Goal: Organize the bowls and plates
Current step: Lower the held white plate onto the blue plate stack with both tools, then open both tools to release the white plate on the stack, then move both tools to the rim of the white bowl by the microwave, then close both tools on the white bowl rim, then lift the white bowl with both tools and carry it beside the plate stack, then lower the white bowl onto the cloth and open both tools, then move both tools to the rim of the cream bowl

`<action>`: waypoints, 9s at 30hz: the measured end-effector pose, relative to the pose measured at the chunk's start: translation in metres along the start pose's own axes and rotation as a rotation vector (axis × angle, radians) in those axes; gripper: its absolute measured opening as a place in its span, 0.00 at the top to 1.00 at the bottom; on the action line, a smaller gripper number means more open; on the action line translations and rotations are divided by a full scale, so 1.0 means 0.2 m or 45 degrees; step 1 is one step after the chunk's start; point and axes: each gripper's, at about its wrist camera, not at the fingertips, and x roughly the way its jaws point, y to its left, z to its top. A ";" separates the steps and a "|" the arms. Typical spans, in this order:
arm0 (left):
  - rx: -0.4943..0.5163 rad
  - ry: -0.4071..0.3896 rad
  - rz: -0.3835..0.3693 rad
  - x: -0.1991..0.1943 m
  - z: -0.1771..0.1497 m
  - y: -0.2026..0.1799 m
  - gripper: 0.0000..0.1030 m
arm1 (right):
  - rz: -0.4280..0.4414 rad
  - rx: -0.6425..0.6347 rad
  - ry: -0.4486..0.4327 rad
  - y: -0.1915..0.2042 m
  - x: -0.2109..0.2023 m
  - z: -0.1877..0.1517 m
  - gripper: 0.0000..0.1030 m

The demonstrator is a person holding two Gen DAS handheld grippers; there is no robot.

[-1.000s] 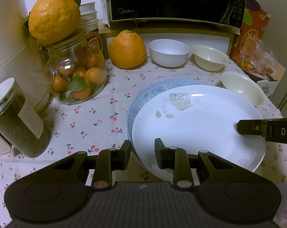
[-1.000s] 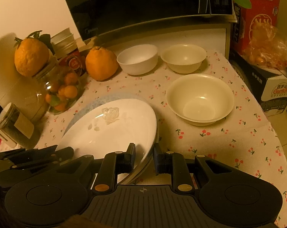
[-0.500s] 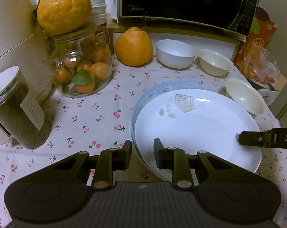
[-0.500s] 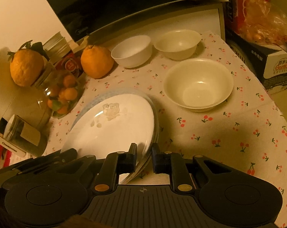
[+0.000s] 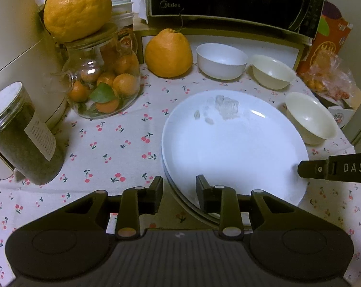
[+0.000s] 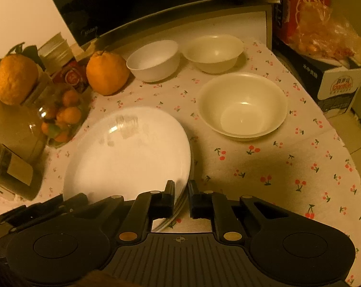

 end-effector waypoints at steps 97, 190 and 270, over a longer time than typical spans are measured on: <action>-0.114 -0.047 -0.205 0.67 0.77 -0.17 0.66 | 0.112 -0.231 -0.117 0.06 0.80 1.10 0.81; 0.078 0.128 -0.458 -0.11 0.02 -0.68 0.76 | 0.000 0.110 0.016 -0.67 -0.24 0.15 0.87; 0.227 0.057 -0.550 0.30 0.53 -0.52 0.10 | 0.467 0.716 -0.130 -0.98 0.06 0.22 0.09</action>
